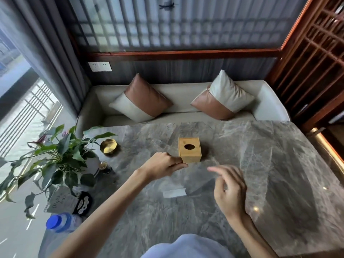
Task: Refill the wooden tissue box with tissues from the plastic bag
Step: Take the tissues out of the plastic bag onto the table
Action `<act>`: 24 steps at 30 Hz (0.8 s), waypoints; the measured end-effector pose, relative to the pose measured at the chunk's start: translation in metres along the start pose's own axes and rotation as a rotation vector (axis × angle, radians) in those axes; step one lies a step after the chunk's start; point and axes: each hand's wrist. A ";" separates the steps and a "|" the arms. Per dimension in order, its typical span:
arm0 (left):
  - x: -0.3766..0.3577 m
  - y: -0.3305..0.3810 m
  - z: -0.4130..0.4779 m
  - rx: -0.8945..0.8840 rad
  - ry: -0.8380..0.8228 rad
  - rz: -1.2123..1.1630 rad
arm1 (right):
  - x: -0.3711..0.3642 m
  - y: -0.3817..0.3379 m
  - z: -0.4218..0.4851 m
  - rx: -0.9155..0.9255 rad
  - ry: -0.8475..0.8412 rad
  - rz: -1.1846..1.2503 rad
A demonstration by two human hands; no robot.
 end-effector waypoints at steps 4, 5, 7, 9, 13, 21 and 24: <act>-0.006 -0.007 -0.003 0.013 -0.040 0.080 | -0.028 -0.013 -0.012 0.157 -0.387 -0.096; -0.007 -0.010 -0.004 0.003 -0.034 0.096 | -0.036 -0.012 -0.014 0.175 -0.460 -0.138; -0.008 -0.014 -0.008 -0.017 -0.024 0.121 | -0.049 -0.010 -0.016 0.176 -0.547 -0.190; -0.007 -0.017 -0.011 -0.006 -0.060 0.146 | -0.058 -0.009 -0.017 0.181 -0.563 -0.216; -0.003 -0.023 -0.015 0.017 -0.081 0.129 | -0.070 -0.009 -0.017 0.234 -0.540 -0.272; -0.007 -0.024 -0.011 0.059 -0.049 0.182 | -0.072 -0.013 -0.014 0.369 -0.488 -0.229; -0.007 -0.025 -0.004 0.147 -0.041 0.184 | -0.066 -0.015 -0.011 0.411 -0.546 -0.248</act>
Point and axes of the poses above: each hand's wrist, its own z-axis towards the middle knuckle, its own x-axis out of the back of the hand, y = z × x, and after that the axes turned 12 degrees about y, right-handed
